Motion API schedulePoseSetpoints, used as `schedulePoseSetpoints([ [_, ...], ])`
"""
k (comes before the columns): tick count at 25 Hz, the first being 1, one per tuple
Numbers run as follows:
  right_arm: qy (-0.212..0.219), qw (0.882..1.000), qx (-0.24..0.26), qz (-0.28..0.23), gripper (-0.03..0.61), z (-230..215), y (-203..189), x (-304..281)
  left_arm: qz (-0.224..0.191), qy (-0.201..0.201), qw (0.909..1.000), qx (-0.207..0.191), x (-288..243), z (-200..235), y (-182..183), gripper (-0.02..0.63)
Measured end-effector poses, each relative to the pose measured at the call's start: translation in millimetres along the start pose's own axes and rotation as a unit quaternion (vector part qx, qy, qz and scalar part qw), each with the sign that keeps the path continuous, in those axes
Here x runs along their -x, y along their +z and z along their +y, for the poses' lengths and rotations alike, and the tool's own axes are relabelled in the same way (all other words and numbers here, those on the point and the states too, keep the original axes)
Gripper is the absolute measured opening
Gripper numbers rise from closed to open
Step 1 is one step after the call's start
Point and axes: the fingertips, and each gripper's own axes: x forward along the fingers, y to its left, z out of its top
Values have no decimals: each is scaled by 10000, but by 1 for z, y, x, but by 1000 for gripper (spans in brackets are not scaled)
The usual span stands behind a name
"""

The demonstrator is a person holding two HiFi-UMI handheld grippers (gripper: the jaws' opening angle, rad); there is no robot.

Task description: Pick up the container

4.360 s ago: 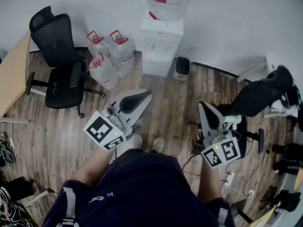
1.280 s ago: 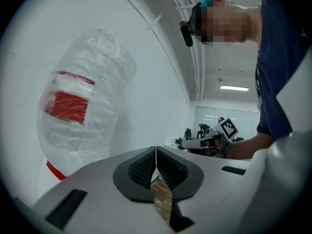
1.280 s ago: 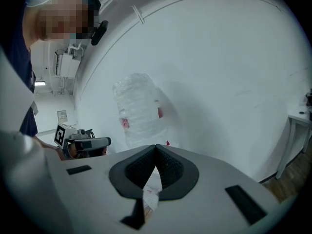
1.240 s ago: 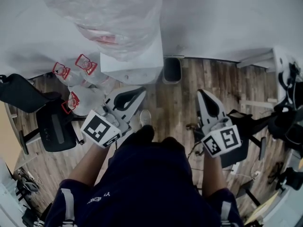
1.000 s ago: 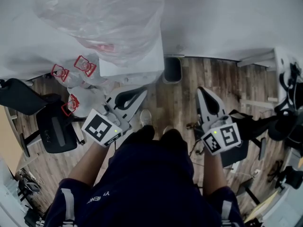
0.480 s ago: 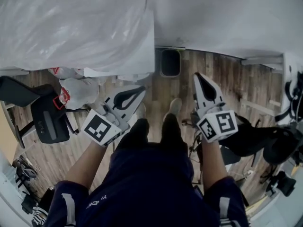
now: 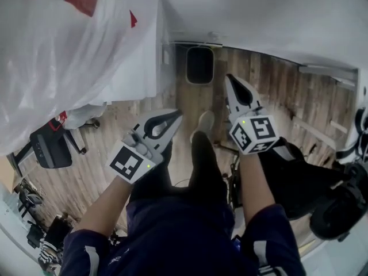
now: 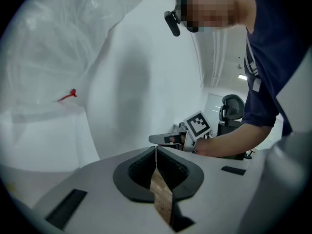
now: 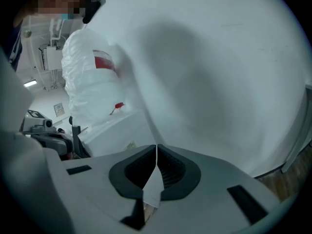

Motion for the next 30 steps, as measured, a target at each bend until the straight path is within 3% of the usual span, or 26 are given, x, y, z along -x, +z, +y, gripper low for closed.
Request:
schedulePoseSetpoints([
  [9, -327, 9974, -255, 587, 5, -91, -130, -73, 476, 284, 9980, 291, -92, 45, -119, 29],
  [15, -355, 9952, -248, 875, 5, -132, -216, -124, 577, 574, 9956, 455, -162, 88, -209, 40],
  [20, -467, 9927, -236, 1087, 10, -168, -286, -163, 476, 554, 9959, 539, -208, 112, -265, 48],
  [22, -487, 9909, -280, 1224, 88, -180, -317, -179, 478, 515, 9959, 565, -216, 119, -283, 49],
  [27, -688, 9859, -378, 1475, 137, -211, -381, -212, 619, 794, 9931, 596, -232, 150, -340, 60],
  [30, -790, 9826, -337, 1645, 144, -228, -414, -226, 725, 1135, 9873, 844, -248, 174, -382, 95],
])
